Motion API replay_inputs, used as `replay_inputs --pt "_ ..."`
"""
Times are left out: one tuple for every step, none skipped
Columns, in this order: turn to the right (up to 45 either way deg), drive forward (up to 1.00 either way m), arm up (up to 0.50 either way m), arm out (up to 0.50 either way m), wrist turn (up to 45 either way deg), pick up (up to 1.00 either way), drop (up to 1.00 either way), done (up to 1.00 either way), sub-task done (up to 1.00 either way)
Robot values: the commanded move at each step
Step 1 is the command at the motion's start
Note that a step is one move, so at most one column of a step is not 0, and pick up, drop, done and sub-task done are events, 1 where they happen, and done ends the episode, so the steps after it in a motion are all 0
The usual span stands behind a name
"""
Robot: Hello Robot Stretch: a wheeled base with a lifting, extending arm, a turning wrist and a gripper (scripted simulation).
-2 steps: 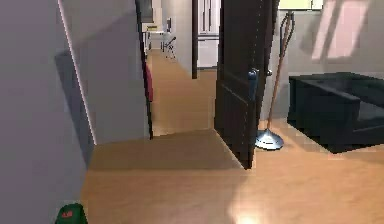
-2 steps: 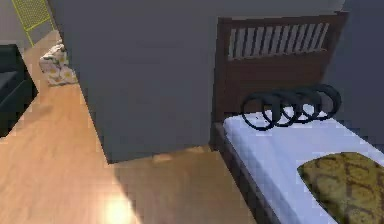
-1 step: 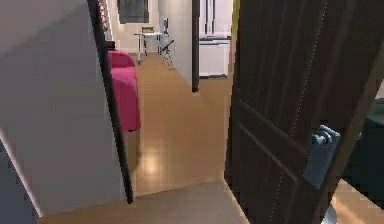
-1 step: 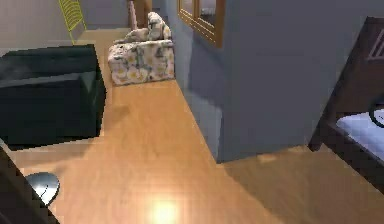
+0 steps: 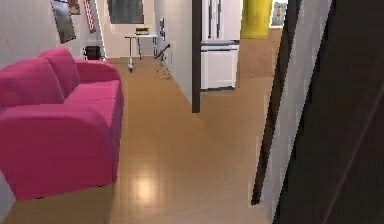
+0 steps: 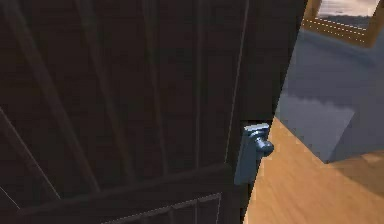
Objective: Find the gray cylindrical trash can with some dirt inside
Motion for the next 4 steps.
replay_inputs --pt "-6.0 0.0 0.0 0.0 0.0 0.0 0.0 0.0 0.0" --pt "0.0 0.7 0.0 0.0 0.0 0.0 0.0 0.0 0.0" --pt "12.0 0.0 0.0 0.0 0.0 0.0 0.0 0.0 0.0" --pt "0.0 1.0 0.0 0.0 0.0 0.0 0.0 0.0 0.0"
